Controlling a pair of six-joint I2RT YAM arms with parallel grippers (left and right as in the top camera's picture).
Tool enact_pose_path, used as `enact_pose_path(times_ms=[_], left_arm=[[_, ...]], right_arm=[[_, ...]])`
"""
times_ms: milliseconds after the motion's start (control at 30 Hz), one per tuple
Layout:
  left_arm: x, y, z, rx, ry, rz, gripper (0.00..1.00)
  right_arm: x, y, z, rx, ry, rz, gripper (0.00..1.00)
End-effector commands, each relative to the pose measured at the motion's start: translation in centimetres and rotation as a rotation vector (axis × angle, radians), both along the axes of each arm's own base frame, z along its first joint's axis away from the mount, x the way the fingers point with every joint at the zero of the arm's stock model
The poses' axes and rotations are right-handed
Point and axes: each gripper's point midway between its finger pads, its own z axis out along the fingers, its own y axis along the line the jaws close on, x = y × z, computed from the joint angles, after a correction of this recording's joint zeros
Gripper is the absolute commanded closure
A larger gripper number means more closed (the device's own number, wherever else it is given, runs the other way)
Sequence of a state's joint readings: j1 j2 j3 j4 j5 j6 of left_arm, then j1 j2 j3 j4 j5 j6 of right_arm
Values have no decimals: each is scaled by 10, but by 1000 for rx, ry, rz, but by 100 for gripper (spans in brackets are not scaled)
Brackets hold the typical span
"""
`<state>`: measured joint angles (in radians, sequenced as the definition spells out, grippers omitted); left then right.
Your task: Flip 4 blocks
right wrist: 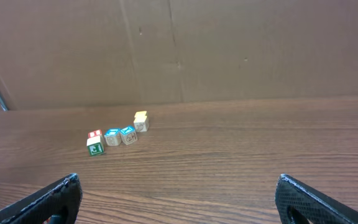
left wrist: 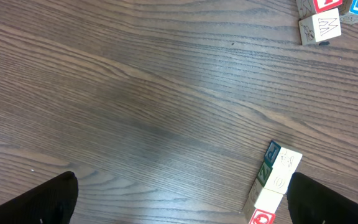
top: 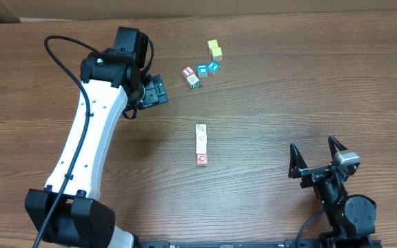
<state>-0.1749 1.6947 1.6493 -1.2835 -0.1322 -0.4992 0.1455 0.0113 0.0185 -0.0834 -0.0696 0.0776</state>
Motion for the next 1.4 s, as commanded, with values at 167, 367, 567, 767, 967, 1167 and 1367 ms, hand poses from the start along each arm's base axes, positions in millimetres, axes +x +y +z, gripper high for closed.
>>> enact_pose_path(times_ms=[167,367,567,767,967,1167,1367], left_arm=[[-9,5,40,9,-119,-9,0],[-45,12,96,-10,-272,-13,1],[-91,21,118,1,-289,-35,0],[-115,24,109,2,-207,-41,0],[-128,14,107,-67,-233,-65,0],[-130,4,84,-141,-337,-89,0],[-128,3,67,-173,-538,-95,0]], right_arm=[[1,-1,-3,-4,2,-11,0],[1,-1,-3,-4,2,-11,0],[1,-1,-3,-4,2,-11,0],[1,-1,-3,-4,2,-11,0],[1,-1,-3,-4,2,-11,0],[1,-1,-3,-4,2,-11,0],[1,-1,-3,-4,2,-11,0]])
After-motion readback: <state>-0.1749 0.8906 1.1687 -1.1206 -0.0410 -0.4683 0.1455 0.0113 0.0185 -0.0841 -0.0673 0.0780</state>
